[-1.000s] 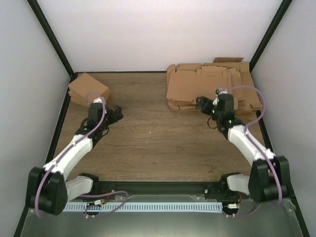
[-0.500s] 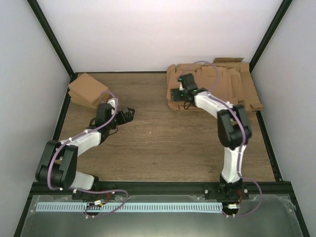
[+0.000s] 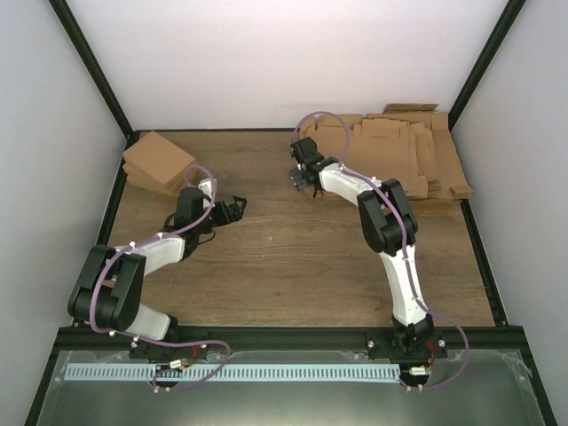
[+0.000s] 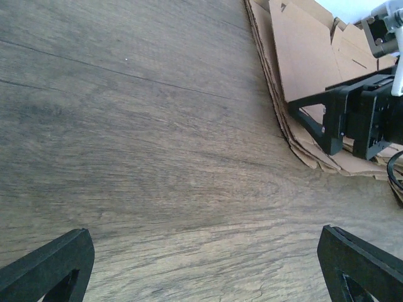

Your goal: Fold the paper box

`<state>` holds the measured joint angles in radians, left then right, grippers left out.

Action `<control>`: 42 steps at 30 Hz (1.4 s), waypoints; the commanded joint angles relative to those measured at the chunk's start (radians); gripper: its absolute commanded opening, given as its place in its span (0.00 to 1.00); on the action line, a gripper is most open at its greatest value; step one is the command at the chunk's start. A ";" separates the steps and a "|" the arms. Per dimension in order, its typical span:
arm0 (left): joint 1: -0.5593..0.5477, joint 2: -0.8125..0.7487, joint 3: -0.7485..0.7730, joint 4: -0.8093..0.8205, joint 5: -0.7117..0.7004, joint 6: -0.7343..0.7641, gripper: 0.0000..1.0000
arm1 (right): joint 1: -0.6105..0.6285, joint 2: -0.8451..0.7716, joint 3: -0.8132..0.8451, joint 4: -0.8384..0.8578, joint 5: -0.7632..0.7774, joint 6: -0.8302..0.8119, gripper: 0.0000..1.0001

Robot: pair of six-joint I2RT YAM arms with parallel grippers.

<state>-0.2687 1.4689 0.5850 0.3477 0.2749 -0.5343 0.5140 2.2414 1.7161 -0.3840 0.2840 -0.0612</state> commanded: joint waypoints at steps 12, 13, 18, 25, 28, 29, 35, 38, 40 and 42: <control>-0.005 -0.001 0.015 0.018 0.004 0.029 1.00 | 0.034 0.083 0.140 -0.031 0.110 -0.163 0.56; -0.004 -0.001 0.017 0.015 0.004 0.031 1.00 | 0.037 0.083 0.142 -0.034 0.112 -0.163 0.54; -0.006 -0.005 0.019 0.008 0.007 0.033 1.00 | 0.060 0.075 0.125 -0.024 0.102 -0.186 0.62; -0.005 -0.008 0.029 -0.013 -0.003 0.037 1.00 | 0.067 0.116 0.156 -0.026 0.230 -0.193 0.59; -0.005 -0.011 0.029 -0.015 -0.004 0.037 1.00 | 0.066 0.128 0.159 -0.028 0.279 -0.200 0.58; -0.006 -0.012 0.030 -0.015 -0.004 0.036 1.00 | 0.066 0.131 0.157 -0.029 0.283 -0.203 0.58; -0.005 -0.018 0.032 -0.025 -0.015 0.038 1.00 | 0.067 0.129 0.151 -0.022 0.307 -0.200 0.51; -0.004 -0.018 0.031 -0.026 -0.015 0.038 1.00 | 0.066 0.117 0.147 -0.009 0.325 -0.201 0.35; -0.005 -0.018 0.031 -0.025 -0.014 0.038 1.00 | 0.066 0.093 0.129 0.013 0.330 -0.203 0.22; -0.005 -0.019 0.033 -0.028 -0.015 0.040 1.00 | 0.066 0.058 0.098 0.047 0.319 -0.206 0.09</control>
<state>-0.2691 1.4685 0.5949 0.3168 0.2661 -0.5129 0.5739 2.3543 1.8297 -0.3965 0.5720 -0.2630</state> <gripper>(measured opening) 0.999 0.180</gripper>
